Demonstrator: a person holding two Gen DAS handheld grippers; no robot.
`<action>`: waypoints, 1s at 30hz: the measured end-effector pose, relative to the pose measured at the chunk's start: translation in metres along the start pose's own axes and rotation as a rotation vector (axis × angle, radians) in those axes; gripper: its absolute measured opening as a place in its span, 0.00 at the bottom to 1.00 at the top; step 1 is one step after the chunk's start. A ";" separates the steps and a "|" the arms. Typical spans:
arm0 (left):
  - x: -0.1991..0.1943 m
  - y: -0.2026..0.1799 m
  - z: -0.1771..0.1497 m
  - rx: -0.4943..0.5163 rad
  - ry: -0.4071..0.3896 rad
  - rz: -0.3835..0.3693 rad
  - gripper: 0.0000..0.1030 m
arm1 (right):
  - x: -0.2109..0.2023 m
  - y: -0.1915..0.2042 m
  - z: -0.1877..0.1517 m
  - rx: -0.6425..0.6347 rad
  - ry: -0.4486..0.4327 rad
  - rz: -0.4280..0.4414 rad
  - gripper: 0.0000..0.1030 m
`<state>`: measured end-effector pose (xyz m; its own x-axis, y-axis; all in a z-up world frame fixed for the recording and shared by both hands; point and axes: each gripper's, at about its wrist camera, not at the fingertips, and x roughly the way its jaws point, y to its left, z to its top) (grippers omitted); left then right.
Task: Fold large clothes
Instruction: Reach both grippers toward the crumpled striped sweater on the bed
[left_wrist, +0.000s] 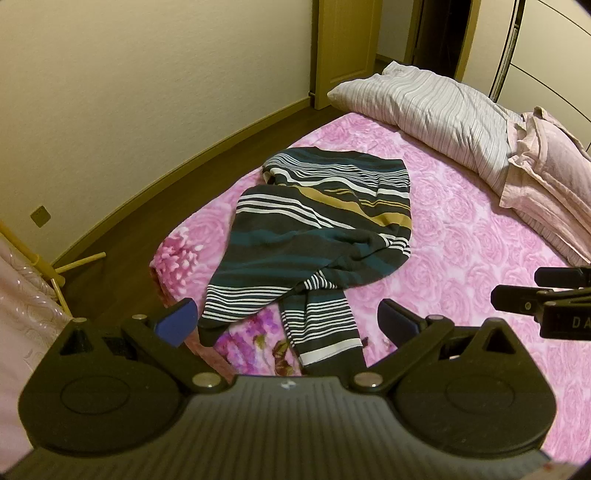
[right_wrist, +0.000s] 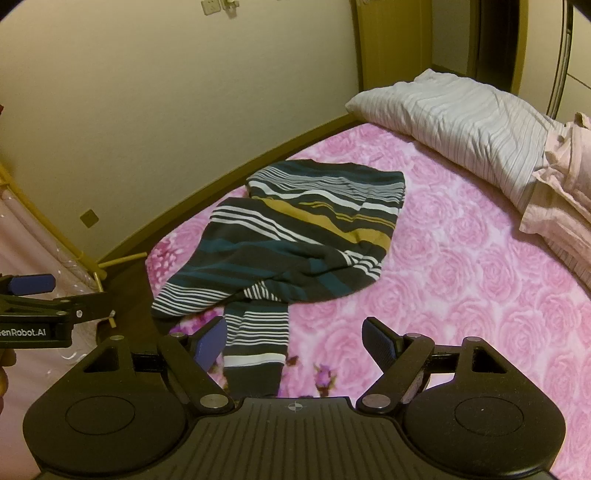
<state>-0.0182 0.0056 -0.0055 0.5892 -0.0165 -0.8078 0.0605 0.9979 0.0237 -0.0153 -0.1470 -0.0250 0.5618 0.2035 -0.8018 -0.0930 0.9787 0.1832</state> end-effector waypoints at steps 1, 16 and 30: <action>0.001 -0.001 0.001 -0.001 0.001 -0.005 0.99 | 0.001 -0.002 0.000 0.001 0.001 0.001 0.75; 0.030 0.037 0.016 -0.033 0.038 0.058 0.99 | 0.043 -0.008 0.010 -0.184 0.028 0.047 0.75; 0.195 0.115 0.067 0.255 0.114 -0.116 0.99 | 0.207 0.058 0.037 -0.444 0.142 -0.013 0.75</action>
<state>0.1577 0.1130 -0.1208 0.4727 -0.1081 -0.8746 0.3314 0.9414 0.0627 0.1259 -0.0487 -0.1596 0.4500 0.1625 -0.8782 -0.4468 0.8923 -0.0639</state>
